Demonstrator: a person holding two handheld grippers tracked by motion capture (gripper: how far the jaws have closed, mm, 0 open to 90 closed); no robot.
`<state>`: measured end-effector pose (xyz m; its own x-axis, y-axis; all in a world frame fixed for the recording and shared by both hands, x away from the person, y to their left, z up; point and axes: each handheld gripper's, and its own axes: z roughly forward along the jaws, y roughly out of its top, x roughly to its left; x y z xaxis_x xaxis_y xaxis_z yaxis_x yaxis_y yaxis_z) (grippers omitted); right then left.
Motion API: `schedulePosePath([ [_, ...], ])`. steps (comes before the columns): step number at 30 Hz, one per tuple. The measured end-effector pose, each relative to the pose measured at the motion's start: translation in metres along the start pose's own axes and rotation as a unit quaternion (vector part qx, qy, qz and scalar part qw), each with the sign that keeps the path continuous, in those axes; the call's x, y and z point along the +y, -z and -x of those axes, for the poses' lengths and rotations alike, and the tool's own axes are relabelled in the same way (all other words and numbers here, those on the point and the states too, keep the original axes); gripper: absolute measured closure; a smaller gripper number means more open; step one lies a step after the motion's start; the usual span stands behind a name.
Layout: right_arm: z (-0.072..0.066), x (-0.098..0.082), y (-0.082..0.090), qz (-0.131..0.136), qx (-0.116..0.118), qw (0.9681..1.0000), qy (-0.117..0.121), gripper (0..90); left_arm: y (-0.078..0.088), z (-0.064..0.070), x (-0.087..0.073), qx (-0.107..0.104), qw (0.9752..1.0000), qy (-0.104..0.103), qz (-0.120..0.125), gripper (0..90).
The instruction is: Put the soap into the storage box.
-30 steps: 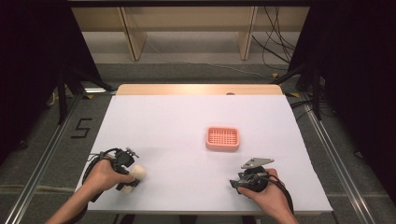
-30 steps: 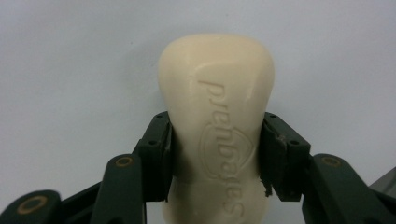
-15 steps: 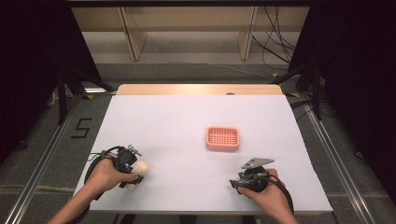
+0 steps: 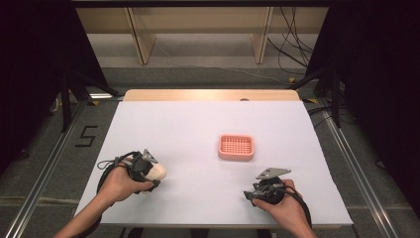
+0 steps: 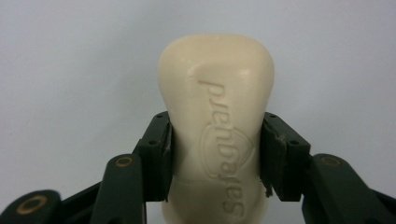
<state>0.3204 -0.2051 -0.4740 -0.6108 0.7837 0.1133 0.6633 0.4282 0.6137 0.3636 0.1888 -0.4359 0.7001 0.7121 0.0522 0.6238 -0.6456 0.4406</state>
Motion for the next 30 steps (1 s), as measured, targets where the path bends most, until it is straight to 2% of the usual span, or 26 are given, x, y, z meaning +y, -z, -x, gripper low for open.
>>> schedulePosePath([
  [5,0.0,0.0,0.001,0.001,-0.001,1.0,-0.002,52.8,0.001,0.002,0.007,0.003,0.9999,-0.014,0.004,49.5],
  [10,-0.001,-0.001,0.001,0.004,-0.003,1.0,-0.004,52.7,0.0,0.004,0.012,0.009,0.9994,-0.024,0.021,49.5],
  [11,0.0,-0.001,0.0,0.009,-0.005,0.9999,0.003,52.8,0.0,0.005,0.013,0.008,0.9993,-0.025,0.025,49.5],
  [13,0.0,-0.001,0.0,0.009,-0.004,0.9999,0.002,52.8,-0.001,0.006,0.014,0.013,0.9991,-0.023,0.034,49.5],
  [16,0.0,-0.001,0.001,0.006,-0.003,1.0,0.001,52.7,-0.002,0.007,0.016,0.021,0.998,-0.027,0.054,49.5],
  [17,0.0,-0.001,0.001,0.007,-0.004,1.0,0.001,52.7,-0.001,0.005,0.018,0.023,0.9972,-0.041,0.058,49.5],
  [19,-0.001,-0.002,0.002,0.003,-0.004,1.0,-0.005,52.7,-0.002,0.007,0.019,0.024,0.9965,-0.039,0.07,49.5],
  [22,0.0,-0.002,0.001,0.006,-0.006,1.0,-0.003,52.6,-0.003,0.007,0.02,0.023,0.9958,-0.046,0.075,49.5],
  [23,-0.001,-0.001,0.002,0.005,-0.004,0.9999,-0.012,52.6,-0.004,0.008,0.02,0.023,0.9958,-0.045,0.077,49.5],
  [24,-0.001,-0.001,0.002,0.005,-0.004,0.9999,-0.012,52.5,-0.004,0.008,0.021,0.026,0.995,-0.056,0.078,49.5],
  [27,-0.001,-0.001,0.003,0.005,-0.005,0.9999,-0.011,52.4,-0.005,0.009,0.023,0.02,0.9953,-0.049,0.081,49.5],
  [28,-0.001,-0.001,0.003,0.006,-0.005,0.9999,-0.011,52.3,-0.005,0.009,0.024,0.027,0.9945,-0.056,0.084,49.5],
  [29,0.0,-0.002,0.003,0.009,-0.007,0.9999,-0.002,52.3,-0.005,0.01,0.025,0.023,0.9948,-0.055,0.082,49.5],
  [30,-0.001,-0.001,0.003,0.01,-0.007,0.9999,-0.006,52.3,-0.005,0.011,0.025,0.022,0.995,-0.049,0.084,49.5],
])
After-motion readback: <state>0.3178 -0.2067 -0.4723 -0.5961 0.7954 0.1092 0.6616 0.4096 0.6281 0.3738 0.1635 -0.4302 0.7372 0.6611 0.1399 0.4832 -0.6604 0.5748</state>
